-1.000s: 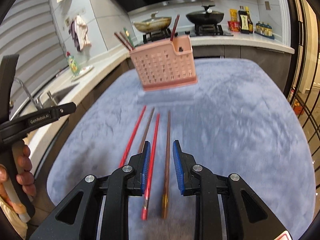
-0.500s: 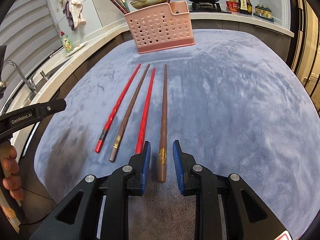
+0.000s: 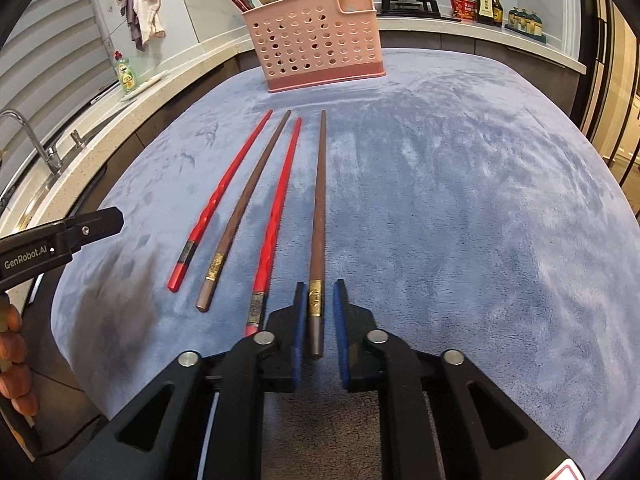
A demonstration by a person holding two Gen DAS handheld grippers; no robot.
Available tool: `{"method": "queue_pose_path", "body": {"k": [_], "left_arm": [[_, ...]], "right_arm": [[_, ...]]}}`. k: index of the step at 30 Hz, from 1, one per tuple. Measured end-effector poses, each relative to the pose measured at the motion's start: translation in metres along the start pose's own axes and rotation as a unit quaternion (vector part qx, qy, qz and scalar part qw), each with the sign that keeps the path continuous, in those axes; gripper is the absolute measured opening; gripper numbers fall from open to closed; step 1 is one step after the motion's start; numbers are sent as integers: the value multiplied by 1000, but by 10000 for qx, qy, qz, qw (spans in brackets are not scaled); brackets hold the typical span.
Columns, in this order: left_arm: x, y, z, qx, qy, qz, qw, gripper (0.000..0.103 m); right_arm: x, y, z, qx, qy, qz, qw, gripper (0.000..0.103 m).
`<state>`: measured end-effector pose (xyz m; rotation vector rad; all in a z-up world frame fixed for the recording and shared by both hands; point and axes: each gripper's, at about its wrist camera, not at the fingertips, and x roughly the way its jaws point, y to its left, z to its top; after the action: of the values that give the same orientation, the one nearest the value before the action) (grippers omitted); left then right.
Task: Organize utensils
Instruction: 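Close the right tool on a brown chopstick's thick end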
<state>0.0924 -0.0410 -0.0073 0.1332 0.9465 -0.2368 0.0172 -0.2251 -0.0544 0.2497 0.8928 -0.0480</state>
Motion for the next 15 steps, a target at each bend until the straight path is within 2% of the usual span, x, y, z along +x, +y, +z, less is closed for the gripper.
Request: {"method": "queue_pose_path", "body": {"k": [15], "left_arm": [[21, -20, -13, 25, 319, -329, 9989, 59]], "right_arm": [[-13, -26, -10, 363, -44, -66, 9993, 7]]}}
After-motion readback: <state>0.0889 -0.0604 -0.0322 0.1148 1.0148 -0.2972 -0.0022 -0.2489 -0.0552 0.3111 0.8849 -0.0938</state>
